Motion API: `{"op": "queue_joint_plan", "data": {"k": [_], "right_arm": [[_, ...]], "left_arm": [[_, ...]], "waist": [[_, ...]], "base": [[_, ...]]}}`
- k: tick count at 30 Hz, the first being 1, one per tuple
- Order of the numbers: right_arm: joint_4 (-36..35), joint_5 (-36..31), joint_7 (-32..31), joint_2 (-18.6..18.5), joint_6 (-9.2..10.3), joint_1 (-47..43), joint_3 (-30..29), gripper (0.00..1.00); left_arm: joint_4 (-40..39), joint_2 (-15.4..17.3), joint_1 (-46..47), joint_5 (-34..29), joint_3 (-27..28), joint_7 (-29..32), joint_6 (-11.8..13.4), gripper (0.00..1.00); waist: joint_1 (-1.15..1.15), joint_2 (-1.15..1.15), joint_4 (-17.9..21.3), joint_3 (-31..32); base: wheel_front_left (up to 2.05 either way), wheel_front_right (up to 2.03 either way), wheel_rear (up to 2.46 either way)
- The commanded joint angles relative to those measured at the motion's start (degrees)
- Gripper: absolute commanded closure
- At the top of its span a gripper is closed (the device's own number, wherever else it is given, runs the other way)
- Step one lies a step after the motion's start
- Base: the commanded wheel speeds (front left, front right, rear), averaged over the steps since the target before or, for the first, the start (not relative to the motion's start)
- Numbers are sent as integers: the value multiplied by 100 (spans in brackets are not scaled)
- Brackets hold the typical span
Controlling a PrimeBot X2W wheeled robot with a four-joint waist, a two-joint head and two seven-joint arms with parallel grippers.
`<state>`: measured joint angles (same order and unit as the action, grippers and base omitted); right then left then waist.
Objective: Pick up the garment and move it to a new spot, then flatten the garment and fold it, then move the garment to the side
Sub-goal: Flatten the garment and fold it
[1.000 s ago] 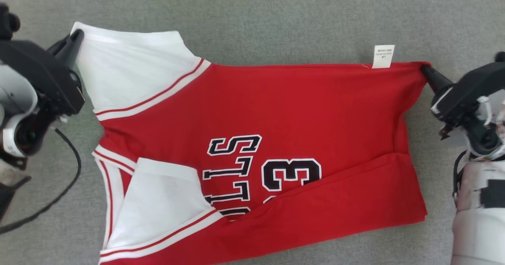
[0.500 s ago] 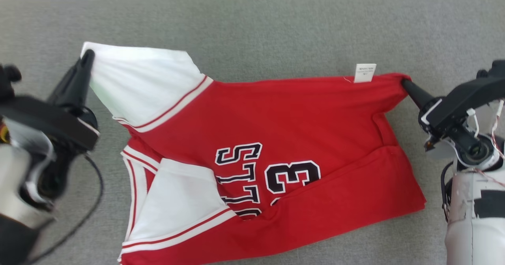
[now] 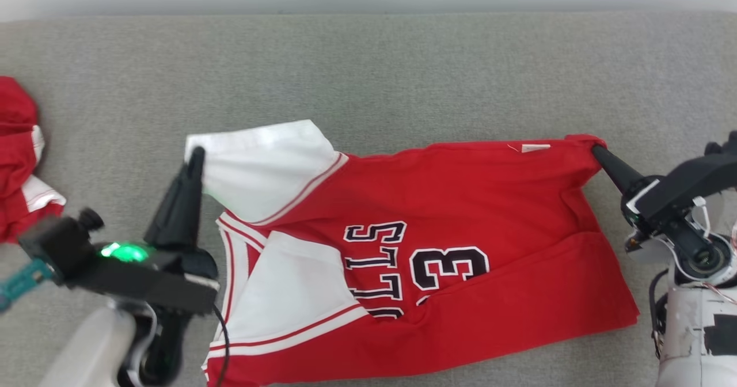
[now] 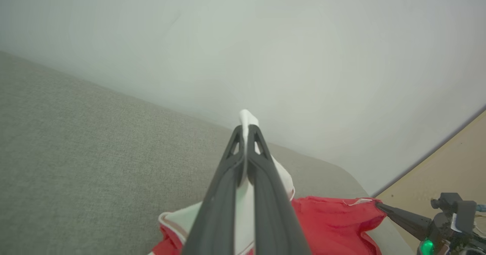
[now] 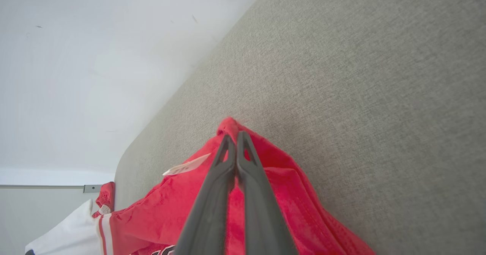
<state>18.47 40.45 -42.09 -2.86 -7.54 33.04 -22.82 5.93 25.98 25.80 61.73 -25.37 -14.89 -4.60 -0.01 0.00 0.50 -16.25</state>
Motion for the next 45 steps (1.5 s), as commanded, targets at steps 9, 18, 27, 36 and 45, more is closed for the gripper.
{"op": "queue_joint_plan", "data": {"k": [9, 18, 27, 36, 45], "right_arm": [[-536, 91, -557, -4, 6, -662, -208, 100], [-679, -7, -812, -10, 6, -1063, -542, 100], [-347, -259, -702, -5, 5, -1271, -914, 100], [-397, -151, -716, -4, 5, -1386, -988, 100], [-794, -138, -926, -4, 6, -1969, -930, 100]], "left_arm": [[-622, -162, -1249, -358, 67, -29, -253, 100], [-662, -126, -1830, -222, -273, -29, -290, 100], [-238, -158, -2056, -105, -444, -28, -284, 100], [-217, -207, -2412, 87, -331, -30, -286, 100], [172, -317, -2183, -225, -456, -8, -74, 100]], "waist": [[1, 0, -161, 184], [1, 0, -238, 257], [1, 0, -291, 375], [1, 0, -318, 402], [1, 0, -411, 460]], "base": [[0, 0, 0], [0, 0, 0], [0, 0, 0], [0, 0, 0], [0, 0, 0]]}}
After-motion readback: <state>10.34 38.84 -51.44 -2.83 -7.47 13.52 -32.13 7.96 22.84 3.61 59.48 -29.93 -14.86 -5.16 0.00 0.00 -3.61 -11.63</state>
